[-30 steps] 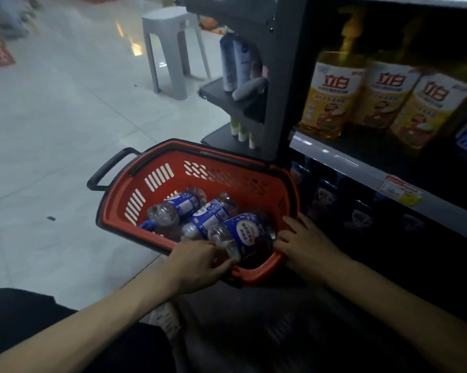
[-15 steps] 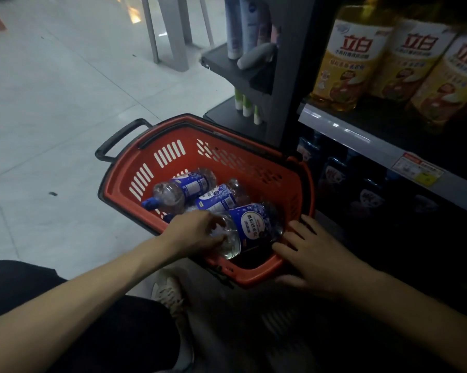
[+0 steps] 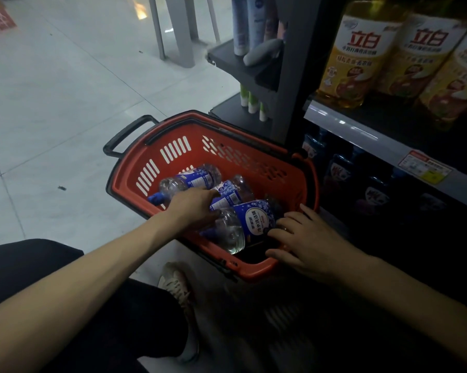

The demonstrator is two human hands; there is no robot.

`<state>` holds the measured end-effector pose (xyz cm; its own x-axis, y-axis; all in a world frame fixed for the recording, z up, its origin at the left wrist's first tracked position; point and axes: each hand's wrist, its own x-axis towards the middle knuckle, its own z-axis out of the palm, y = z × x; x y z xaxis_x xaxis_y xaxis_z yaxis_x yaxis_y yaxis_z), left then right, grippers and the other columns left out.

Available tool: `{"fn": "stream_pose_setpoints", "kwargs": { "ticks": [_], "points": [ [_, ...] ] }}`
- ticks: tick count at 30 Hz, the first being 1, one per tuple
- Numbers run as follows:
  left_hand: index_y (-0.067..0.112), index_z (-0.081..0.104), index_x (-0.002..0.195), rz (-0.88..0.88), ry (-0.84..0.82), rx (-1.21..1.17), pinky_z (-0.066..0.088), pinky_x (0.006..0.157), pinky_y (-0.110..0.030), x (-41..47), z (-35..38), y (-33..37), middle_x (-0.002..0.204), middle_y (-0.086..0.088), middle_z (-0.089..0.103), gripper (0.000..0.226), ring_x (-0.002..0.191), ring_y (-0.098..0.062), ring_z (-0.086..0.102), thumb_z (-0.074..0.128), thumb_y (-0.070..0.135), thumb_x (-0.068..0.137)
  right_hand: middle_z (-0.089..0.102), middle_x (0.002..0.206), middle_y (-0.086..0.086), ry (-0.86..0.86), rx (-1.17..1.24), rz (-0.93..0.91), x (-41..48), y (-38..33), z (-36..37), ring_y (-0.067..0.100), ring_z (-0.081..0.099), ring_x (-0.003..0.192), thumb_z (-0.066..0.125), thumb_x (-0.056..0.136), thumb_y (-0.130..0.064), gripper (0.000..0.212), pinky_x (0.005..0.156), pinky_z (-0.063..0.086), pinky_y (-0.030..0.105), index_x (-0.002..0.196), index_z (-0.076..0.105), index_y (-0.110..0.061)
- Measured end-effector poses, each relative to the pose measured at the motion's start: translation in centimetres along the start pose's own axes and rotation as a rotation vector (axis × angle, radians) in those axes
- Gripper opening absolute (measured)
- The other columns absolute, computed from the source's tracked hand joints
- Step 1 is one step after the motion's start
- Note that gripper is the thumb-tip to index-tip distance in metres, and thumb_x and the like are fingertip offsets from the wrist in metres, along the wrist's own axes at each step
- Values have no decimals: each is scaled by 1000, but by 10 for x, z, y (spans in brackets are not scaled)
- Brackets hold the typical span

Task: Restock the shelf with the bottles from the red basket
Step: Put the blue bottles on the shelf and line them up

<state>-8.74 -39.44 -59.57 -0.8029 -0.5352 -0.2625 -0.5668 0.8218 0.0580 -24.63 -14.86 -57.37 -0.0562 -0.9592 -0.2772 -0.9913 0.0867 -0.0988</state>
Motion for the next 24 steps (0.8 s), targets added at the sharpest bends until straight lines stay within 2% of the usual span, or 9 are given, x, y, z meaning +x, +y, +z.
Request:
{"fn": "stream_pose_setpoints", "kwargs": {
  "ticks": [3,5,7,10,13,15,19,22,24],
  "points": [
    [27,56,145,22,69,-17,56,89,-43,-8,3,-10,136,-1,63,60,118,-27,63,55,59,94,45,150,-7,3,108,26,17,-6,-6,13,36,140,40,97,-64,59,122,21,36,148,43,-34],
    [26,59,143,21,120,-15,55,90,-45,-15,3,-21,131,-3,66,65,115,-28,64,46,62,90,46,148,-5,16,143,15,32,-11,-10,15,41,135,59,96,-51,57,115,36,35,147,44,-30],
    [26,64,135,1,177,-14,56,86,-44,-19,3,-32,120,-4,69,68,107,-27,66,36,64,87,47,146,-3,-5,143,-10,55,-17,-7,19,42,135,68,92,-44,63,110,43,39,147,43,-28],
    [23,67,127,-38,222,-49,56,81,-43,-24,4,-46,114,-7,69,62,102,-29,66,40,60,87,44,148,3,-41,76,-85,99,-28,8,26,40,137,75,83,-45,79,108,44,43,151,38,-30],
    [21,65,129,-77,234,-135,57,81,-46,-26,6,-52,118,-9,69,59,104,-31,67,43,59,90,27,160,12,-121,-74,-130,139,-39,26,32,28,146,77,80,-43,96,111,41,49,158,21,-33],
    [21,64,132,-69,249,-160,56,84,-45,-25,11,-53,119,-8,69,52,103,-30,67,49,55,96,19,162,14,-149,-145,-153,156,-42,37,34,22,148,75,82,-39,97,113,37,52,158,16,-35],
    [23,63,135,-50,257,-158,51,91,-46,-21,18,-53,121,-5,68,49,109,-28,64,49,54,99,18,160,14,-170,-298,-258,170,-38,48,37,16,147,77,78,-28,96,111,38,58,156,22,-32],
    [23,63,134,-56,253,-180,51,92,-47,-19,19,-55,118,-5,67,49,107,-27,63,47,53,99,24,156,15,-151,-273,-270,172,-38,49,38,22,144,78,75,-30,93,110,39,56,154,28,-30],
    [22,63,134,-59,268,-201,51,90,-46,-19,18,-55,115,-5,67,48,105,-27,63,49,51,99,32,150,16,-91,-229,-249,172,-37,53,38,32,137,79,73,-35,89,104,43,54,150,34,-30]
  ]
}}
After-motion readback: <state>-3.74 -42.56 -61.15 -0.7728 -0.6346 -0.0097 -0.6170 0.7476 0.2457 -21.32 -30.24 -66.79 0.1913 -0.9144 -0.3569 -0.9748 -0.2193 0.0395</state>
